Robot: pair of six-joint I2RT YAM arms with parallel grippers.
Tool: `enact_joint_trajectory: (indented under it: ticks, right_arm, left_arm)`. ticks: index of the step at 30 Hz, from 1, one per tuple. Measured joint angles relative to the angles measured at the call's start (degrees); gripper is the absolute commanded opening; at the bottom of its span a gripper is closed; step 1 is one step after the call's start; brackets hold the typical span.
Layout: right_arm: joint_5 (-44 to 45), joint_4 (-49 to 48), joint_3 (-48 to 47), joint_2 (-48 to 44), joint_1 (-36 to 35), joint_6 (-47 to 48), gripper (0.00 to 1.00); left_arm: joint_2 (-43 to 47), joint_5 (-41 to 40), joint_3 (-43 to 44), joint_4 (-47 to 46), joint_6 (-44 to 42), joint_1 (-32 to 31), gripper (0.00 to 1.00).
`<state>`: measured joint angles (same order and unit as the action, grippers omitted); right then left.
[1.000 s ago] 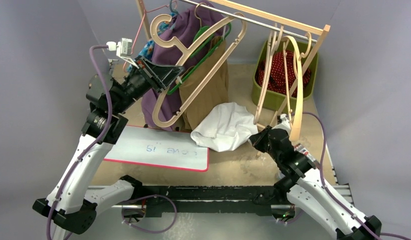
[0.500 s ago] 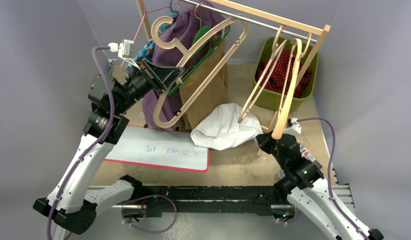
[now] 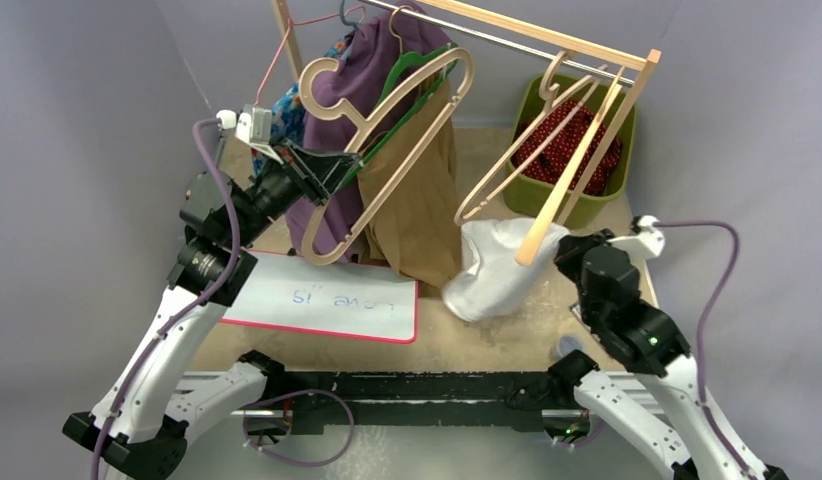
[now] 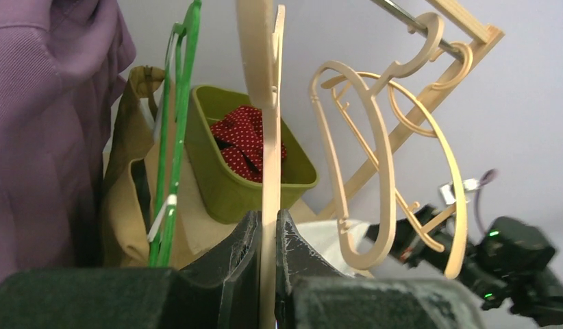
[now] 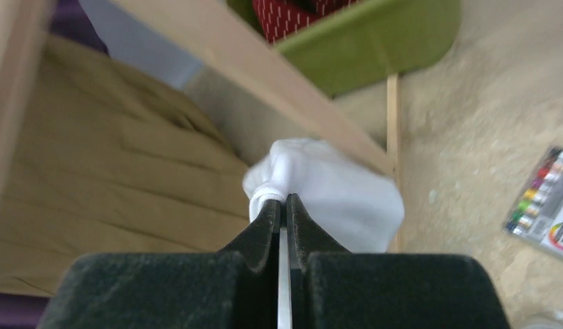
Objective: Remove the skirt from the hanger
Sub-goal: Place the skirt in the bin.
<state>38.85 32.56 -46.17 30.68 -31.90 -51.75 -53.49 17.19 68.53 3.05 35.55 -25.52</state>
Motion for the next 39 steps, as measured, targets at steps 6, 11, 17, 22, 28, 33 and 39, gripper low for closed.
enact_joint_trajectory:
  ticks: [6, 11, 17, 22, 28, 33, 39]
  right_arm:
    - [9.62, 6.47, -15.61, 1.09, 0.04, 4.55, 0.0]
    - [13.27, 7.08, -21.99, 3.23, 0.04, 9.99, 0.0]
    - [13.55, 3.98, -22.05, 8.68, 0.04, 15.26, 0.0]
    - [13.53, -0.79, -20.52, 13.25, 0.42, 18.95, 0.0]
    - [7.69, -6.51, -18.69, 15.67, 10.88, 22.43, 0.0]
    - [-1.16, -10.12, -14.34, 16.61, 25.59, 23.34, 0.0]
    - [-6.25, -11.1, -11.5, 17.4, 30.93, 23.21, 0.0]
  left_arm:
    - [3.3, -2.23, -4.02, 0.09, -3.17, -1.36, 0.0]
    - [5.46, -3.54, -5.22, 0.92, -5.7, -4.68, 0.0]
    - [7.41, -5.73, -6.62, 1.01, -7.28, -5.31, 0.0]
    - [8.17, -7.67, -8.17, 0.96, -8.11, -5.31, 0.0]
    - [8.17, -8.44, -11.47, 2.23, -8.24, -5.25, 0.0]
    - [8.44, -8.94, -11.56, 2.69, -8.72, -5.25, 0.0]
    - [9.07, -9.81, -11.56, 2.75, -9.79, -5.35, 0.0]
